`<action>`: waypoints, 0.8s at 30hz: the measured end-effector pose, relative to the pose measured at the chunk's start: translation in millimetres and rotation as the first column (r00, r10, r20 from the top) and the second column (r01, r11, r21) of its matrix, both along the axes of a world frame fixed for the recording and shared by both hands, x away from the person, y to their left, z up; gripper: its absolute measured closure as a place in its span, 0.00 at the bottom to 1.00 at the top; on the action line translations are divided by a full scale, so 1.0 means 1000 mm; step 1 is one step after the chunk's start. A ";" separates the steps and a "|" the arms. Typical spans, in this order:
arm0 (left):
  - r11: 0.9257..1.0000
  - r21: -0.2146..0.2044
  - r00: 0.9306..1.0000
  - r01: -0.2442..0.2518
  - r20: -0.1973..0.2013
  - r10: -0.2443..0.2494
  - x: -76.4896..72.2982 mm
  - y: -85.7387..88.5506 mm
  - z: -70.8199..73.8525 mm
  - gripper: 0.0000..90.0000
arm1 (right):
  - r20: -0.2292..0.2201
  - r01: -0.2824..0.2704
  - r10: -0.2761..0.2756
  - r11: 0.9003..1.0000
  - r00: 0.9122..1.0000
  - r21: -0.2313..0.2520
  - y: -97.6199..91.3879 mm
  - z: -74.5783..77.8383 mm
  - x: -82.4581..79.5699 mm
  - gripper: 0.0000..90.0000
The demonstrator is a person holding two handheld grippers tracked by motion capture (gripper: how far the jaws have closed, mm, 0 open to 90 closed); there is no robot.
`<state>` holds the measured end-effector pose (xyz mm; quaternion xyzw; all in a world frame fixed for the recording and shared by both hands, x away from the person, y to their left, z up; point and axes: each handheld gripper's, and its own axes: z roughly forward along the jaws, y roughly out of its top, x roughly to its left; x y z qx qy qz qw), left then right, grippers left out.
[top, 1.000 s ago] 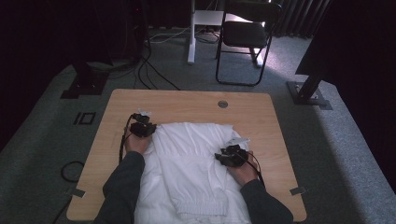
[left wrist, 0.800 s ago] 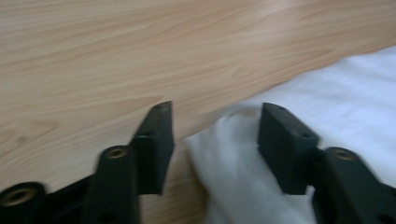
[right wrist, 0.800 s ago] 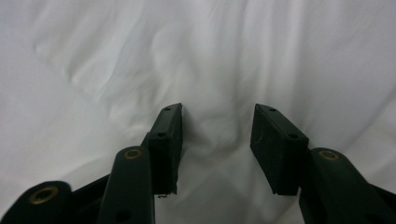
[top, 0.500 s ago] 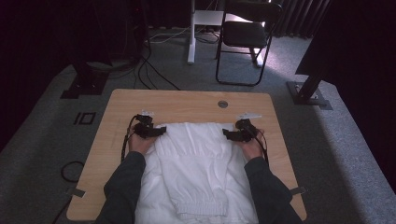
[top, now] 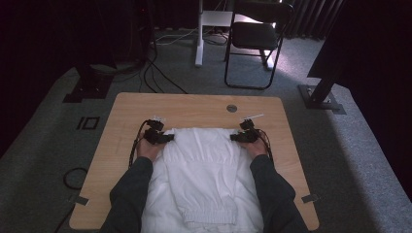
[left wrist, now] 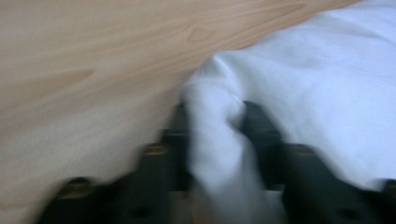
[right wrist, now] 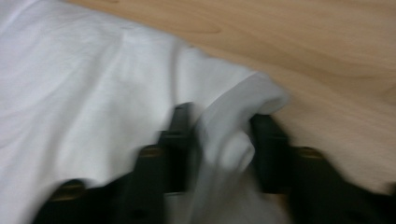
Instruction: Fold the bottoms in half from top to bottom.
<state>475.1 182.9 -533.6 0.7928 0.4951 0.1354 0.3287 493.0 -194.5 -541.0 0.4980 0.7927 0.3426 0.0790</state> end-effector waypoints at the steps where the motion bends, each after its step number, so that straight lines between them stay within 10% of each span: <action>1: 1.000 0.012 1.000 -0.002 0.011 0.002 -0.001 -0.001 0.002 0.87 | 0.005 0.006 -0.006 1.000 1.000 -0.004 0.000 0.002 0.000 0.89; 10: 0.995 -0.095 0.989 -0.013 0.148 0.027 0.000 0.006 0.056 0.90 | 0.146 0.020 -0.024 0.999 0.989 0.029 -0.005 0.045 0.000 0.92; 16: 0.983 -0.181 0.956 0.019 0.291 0.035 -0.010 0.012 0.109 0.89 | 0.362 0.029 -0.066 0.994 0.930 0.107 -0.012 0.106 -0.012 0.92; 24: 0.980 -0.176 0.942 0.096 0.333 -0.032 -0.048 0.019 0.111 0.89 | 0.414 -0.067 0.025 0.994 0.910 0.087 -0.017 0.115 -0.045 0.91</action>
